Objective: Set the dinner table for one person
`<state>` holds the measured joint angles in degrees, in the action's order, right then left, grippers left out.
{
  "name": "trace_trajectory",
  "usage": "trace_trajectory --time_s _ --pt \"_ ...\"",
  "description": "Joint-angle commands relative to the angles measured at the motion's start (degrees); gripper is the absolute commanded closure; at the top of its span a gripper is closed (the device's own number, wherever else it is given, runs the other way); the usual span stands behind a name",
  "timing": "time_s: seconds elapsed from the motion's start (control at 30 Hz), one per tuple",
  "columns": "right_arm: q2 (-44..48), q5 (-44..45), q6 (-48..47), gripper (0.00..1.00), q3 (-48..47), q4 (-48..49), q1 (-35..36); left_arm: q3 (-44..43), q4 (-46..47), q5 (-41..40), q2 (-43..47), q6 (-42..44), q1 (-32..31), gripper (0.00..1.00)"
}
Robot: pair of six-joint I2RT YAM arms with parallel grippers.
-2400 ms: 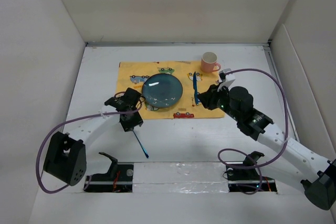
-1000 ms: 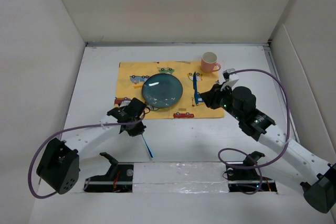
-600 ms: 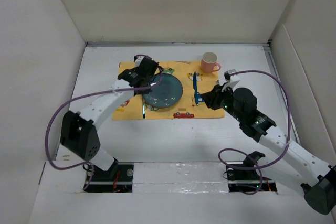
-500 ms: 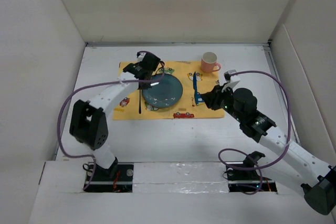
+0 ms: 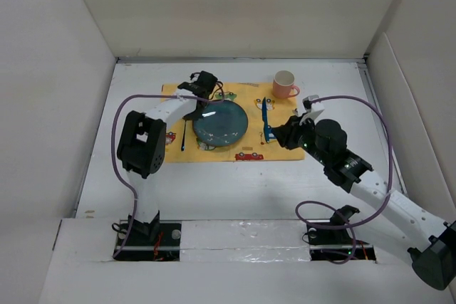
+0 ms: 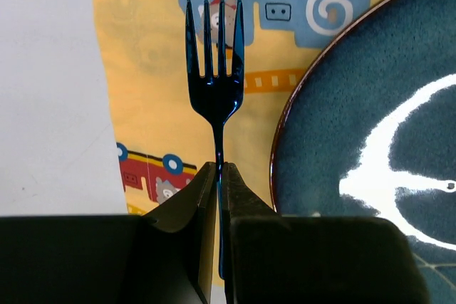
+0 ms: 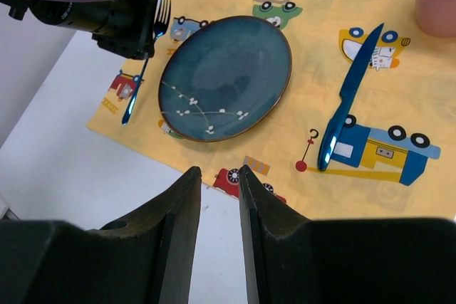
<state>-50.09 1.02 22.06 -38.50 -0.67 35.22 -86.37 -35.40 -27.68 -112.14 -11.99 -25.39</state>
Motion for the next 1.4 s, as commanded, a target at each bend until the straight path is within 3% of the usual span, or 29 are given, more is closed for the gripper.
trace_trajectory --time_s 0.0,0.23,0.67,1.03,1.13,1.17,1.37 --pt "-0.8 -0.6 -0.2 0.66 0.0 3.6 0.1 -2.8 2.4 0.5 0.3 1.7 0.8 1.00" --pt "-2.8 0.6 -0.1 0.66 -0.2 4.1 1.2 -4.4 5.0 2.3 -2.7 3.5 4.0 1.00" --pt "-6.0 1.3 0.0 0.67 -0.7 4.5 1.7 -9.7 4.5 2.5 -9.2 4.6 4.6 1.00" --pt "-5.6 2.1 -0.3 0.66 -1.0 3.9 2.2 -9.2 1.9 -1.2 -11.5 2.9 4.6 0.99" --pt "-5.5 2.5 -0.3 0.66 -0.7 4.1 2.2 -9.4 1.5 -1.4 -10.6 2.1 4.6 0.83" --pt "-5.5 2.3 -0.3 0.67 -0.9 4.2 2.2 -9.5 1.6 -1.4 -10.0 1.9 4.6 0.72" --pt "-5.7 2.4 -0.3 0.66 -1.0 4.0 2.2 -10.4 1.4 -1.8 -1.8 -0.9 4.6 0.43"
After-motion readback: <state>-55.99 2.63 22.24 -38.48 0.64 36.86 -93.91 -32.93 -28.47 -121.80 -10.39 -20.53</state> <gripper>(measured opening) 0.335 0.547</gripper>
